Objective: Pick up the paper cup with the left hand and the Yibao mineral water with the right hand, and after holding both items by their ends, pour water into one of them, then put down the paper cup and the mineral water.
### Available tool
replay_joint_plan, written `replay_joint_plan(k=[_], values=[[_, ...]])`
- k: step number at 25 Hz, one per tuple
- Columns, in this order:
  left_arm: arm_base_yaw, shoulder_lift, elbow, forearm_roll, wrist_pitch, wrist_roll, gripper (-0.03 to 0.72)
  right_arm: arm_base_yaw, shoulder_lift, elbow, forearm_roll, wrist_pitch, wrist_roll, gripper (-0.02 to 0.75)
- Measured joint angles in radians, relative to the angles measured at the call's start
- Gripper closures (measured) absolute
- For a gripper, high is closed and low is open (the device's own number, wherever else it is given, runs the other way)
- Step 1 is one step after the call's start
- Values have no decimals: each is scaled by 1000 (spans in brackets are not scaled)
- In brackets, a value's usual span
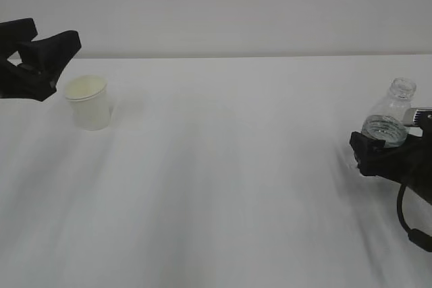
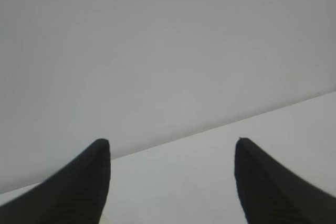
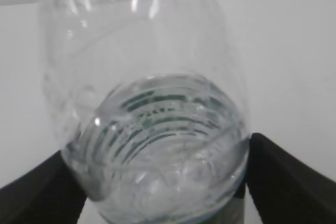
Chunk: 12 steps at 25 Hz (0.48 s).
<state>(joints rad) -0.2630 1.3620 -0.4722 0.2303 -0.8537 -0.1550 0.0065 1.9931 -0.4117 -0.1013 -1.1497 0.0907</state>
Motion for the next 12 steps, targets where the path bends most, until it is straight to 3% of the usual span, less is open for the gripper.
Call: replay_joint_plan(k=[12], values=[[0,0,0,0,0,9,159,0,72,-48,17,0,18,48]])
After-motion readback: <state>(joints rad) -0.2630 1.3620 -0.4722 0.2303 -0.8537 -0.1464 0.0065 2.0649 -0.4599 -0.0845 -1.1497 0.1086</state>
